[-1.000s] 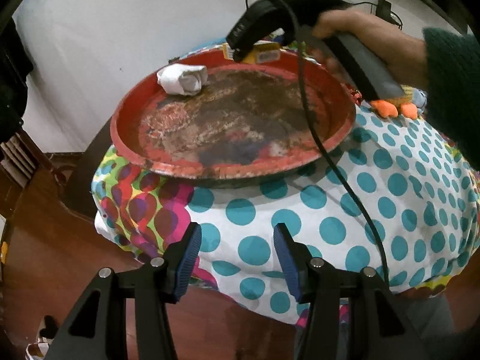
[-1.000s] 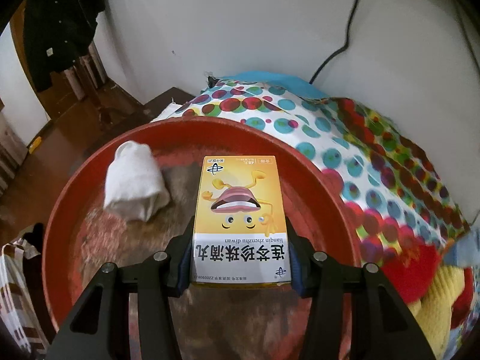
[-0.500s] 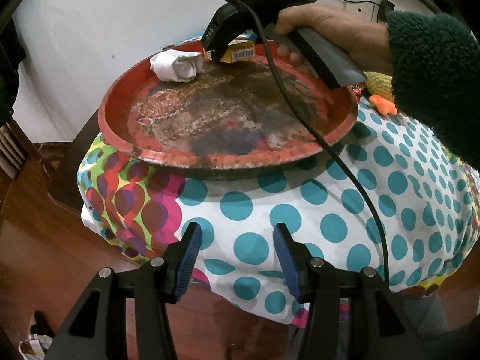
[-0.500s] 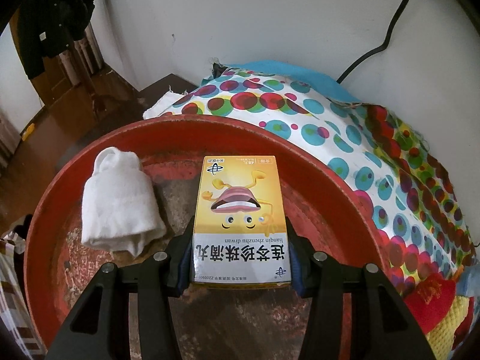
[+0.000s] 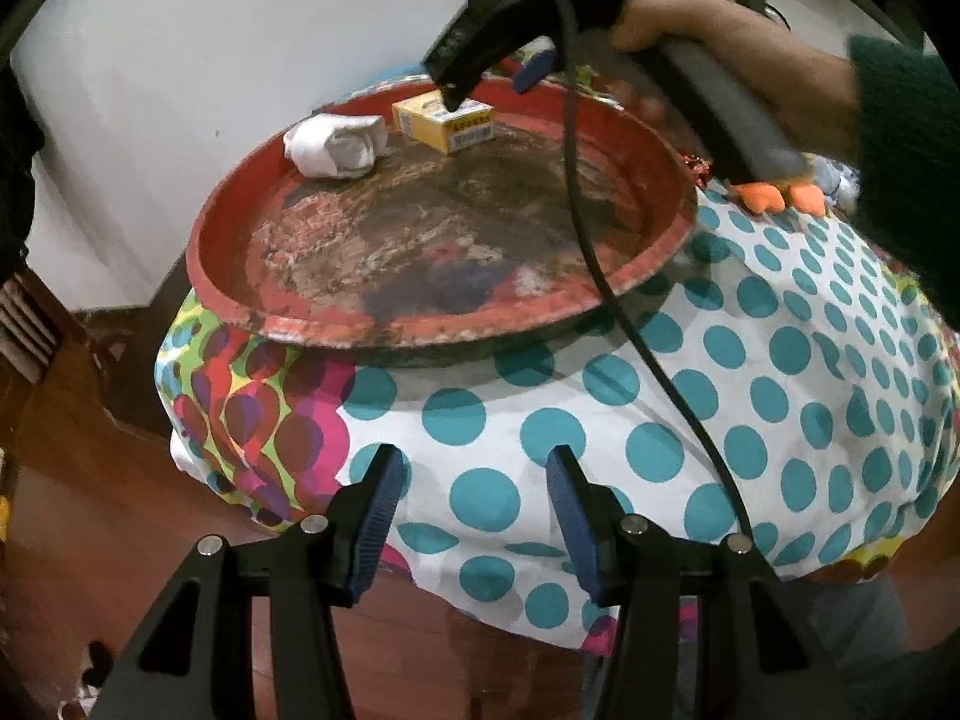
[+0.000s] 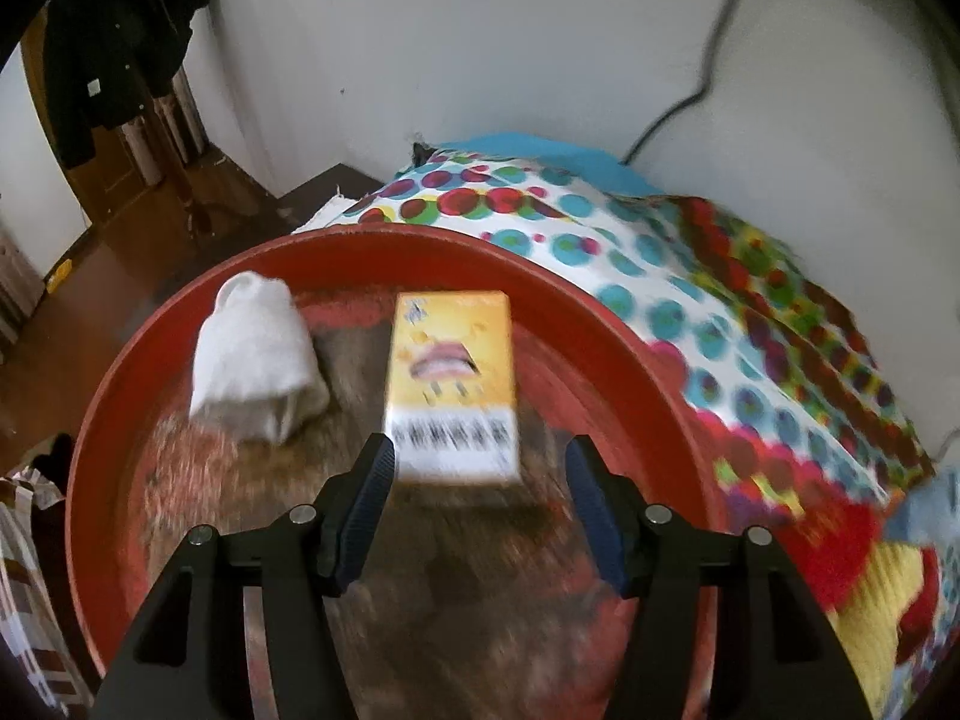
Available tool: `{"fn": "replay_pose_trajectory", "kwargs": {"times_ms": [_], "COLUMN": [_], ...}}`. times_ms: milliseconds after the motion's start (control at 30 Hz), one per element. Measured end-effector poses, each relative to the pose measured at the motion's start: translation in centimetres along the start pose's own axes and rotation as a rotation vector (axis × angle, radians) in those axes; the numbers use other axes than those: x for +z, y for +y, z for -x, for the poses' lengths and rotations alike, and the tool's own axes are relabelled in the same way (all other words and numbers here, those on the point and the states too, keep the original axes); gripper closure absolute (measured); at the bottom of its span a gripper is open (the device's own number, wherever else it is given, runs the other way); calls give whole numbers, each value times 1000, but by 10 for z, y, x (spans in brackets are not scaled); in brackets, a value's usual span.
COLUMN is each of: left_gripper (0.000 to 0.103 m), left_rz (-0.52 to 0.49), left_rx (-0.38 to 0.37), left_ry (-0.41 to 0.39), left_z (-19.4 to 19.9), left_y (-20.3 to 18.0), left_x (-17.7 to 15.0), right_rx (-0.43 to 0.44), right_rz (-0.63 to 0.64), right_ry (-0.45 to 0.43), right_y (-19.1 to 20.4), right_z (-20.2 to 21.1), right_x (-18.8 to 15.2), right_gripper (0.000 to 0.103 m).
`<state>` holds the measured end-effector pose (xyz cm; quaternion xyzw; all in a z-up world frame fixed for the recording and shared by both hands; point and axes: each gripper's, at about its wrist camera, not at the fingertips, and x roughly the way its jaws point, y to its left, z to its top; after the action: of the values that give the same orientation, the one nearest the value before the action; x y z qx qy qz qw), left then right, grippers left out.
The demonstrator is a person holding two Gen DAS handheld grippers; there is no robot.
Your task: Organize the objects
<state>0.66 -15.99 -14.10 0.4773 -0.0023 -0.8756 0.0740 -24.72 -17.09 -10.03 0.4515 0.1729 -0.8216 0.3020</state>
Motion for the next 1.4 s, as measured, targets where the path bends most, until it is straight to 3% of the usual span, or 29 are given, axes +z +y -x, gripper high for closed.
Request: {"fn": "replay_pose_trajectory", "kwargs": {"times_ms": [167,400,600,767,900,1100,1300,1400], "left_gripper": [52,52,52,52,52,52,52,52], "left_rz": [-68,-214,-269,-359,-400,-454,-522,-527], "left_rx": [9,71,20,42,16,-16,-58,-25], "left_ry": [-20,-73,-57,-102,-121,-126,-96,-100], "left_z": [3,17,18,19,17,10,6,-1], "left_y": [-19,-56,-87,-115,-130,-148,-163,-166], "left_x": [-1,-2,1,4,11,22,24,30], "right_rx": [-25,-33,-141,-233,-299,-312,-314,-326], "right_rz": [-9,-91,-180,-299,-334,-404,-414,-390], "right_ry": [-1,-80,-97,-88,-72,-62,-85,-102], "right_y": [-25,-77,-145,-212,-245,-283,-297,-298], "right_z": [35,96,133,154,156,147,129,122], "right_x": [-33,-98,-155,-198,-221,-249,-252,-249], "right_gripper": [41,36,32,32,32,32,33,35]}}
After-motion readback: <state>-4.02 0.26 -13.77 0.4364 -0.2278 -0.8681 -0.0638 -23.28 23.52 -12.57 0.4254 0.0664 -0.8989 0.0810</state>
